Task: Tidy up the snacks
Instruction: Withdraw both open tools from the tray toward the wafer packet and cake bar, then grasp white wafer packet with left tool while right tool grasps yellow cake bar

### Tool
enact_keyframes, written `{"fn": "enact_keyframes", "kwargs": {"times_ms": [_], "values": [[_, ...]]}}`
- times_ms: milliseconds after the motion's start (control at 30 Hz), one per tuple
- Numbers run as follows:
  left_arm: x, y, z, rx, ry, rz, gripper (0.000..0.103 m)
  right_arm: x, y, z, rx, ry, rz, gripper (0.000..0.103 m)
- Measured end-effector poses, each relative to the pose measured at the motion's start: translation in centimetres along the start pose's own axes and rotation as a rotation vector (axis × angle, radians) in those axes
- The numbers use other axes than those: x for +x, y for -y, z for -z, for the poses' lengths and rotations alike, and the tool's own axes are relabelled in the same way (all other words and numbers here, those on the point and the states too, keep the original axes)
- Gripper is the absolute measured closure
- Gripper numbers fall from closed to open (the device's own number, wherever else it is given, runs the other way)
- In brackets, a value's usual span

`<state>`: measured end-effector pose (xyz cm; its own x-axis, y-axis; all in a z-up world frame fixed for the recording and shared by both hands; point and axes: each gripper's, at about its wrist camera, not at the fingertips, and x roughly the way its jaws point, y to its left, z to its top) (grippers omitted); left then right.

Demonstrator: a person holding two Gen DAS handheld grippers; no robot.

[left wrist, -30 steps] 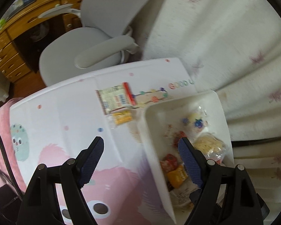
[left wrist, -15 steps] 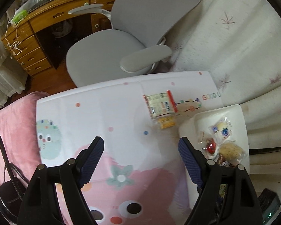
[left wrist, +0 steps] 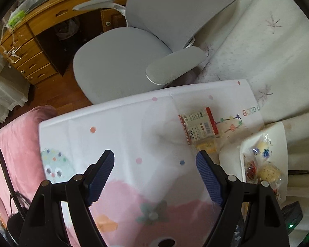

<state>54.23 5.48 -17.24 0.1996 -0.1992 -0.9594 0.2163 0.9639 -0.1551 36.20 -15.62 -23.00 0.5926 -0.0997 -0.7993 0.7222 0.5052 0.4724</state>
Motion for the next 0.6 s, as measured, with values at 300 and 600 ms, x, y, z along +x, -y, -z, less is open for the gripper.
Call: {"fn": "enact_keyframes", "kwargs": {"times_ms": [300,600], "values": [[7.1,2.4,-4.1,0.096,-0.102,0.026,0.022,4.8,0.0,0.2,0.033,0.095,0.126,0.045],[11.6,6.8,-5.3,0.150,-0.160,0.085,0.022,7.0,-0.6,-0.5,0.003,0.123,0.157,0.045]]}}
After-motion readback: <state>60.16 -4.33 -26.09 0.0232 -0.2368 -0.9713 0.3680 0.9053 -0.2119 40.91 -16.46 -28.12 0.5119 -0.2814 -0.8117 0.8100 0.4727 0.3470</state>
